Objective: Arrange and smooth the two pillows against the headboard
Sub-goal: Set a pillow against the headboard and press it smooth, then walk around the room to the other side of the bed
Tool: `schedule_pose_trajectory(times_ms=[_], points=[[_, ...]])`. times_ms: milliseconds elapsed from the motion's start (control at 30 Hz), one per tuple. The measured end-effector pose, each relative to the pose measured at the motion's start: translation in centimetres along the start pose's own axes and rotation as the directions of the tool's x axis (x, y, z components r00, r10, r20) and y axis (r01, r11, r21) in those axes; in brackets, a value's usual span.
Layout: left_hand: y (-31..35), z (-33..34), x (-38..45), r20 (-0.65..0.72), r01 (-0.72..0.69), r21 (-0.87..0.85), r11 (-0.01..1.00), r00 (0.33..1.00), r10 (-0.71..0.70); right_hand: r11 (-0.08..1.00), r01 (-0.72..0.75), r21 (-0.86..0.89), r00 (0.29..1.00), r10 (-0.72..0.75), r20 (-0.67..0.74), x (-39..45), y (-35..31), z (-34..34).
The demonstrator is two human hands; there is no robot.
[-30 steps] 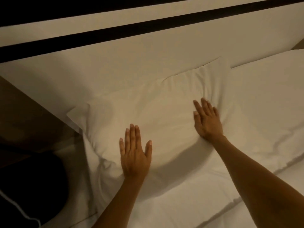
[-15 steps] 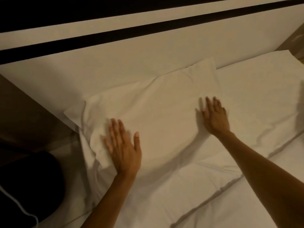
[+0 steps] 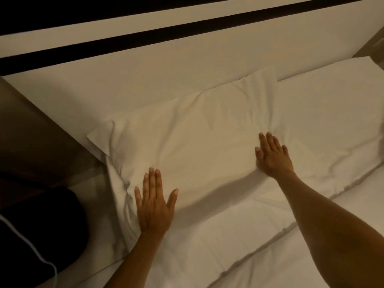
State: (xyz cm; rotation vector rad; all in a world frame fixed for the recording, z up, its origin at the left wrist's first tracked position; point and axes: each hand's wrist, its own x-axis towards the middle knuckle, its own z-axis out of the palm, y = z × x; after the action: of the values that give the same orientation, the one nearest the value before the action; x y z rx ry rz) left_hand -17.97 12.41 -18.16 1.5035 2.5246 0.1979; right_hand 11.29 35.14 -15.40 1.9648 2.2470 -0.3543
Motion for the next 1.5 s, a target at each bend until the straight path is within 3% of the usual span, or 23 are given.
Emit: schedule_pose_trajectory(times_ms=[167, 233, 467, 667, 1000, 1200, 1500], points=[[-2.7, -1.9, -2.5, 0.086, 0.226, -0.066, 0.972, 0.972, -0.22, 0.976, -0.219, -0.006, 0.974, 0.219, 0.061, -1.2, 4.6, -3.6], [-2.7, -3.3, -2.8, 0.084, 0.231, -0.064, 0.971, 0.971, -0.225, 0.97, -0.241, -0.024, 0.968, 0.243, 0.065, -2.6, 4.9, -5.3], [3.1, -11.3, -2.2, 0.087, 0.081, -0.033, 0.996, 0.993, -0.078, 0.989, -0.148, 0.027, 0.989, 0.148, 0.005, -8.9, 1.4, -10.5], [6.4, -19.3, -3.6, 0.285, -0.063, -0.026, 0.998, 0.956, 0.068, 0.995, -0.089, 0.053, 0.996, 0.089, 0.005, -16.5, -1.5, -16.3], [11.7, -38.3, -13.2, 0.262, -0.232, 0.067, 0.97, 0.943, 0.207, 0.998, -0.007, 0.058, 0.987, 0.016, -0.162, -31.9, -3.1, -32.8], [15.2, -47.9, -19.5, 0.229, -0.342, 0.052, 0.938, 0.919, 0.322, 0.994, -0.073, 0.084, 0.979, 0.088, -0.186, -40.8, -1.4, -38.7], [19.7, -55.2, -24.4, 0.157, -0.513, 0.127, 0.849, 0.855, 0.494, 0.971, -0.214, 0.102, 0.928, 0.235, -0.288, -50.1, 1.3, -45.4]])
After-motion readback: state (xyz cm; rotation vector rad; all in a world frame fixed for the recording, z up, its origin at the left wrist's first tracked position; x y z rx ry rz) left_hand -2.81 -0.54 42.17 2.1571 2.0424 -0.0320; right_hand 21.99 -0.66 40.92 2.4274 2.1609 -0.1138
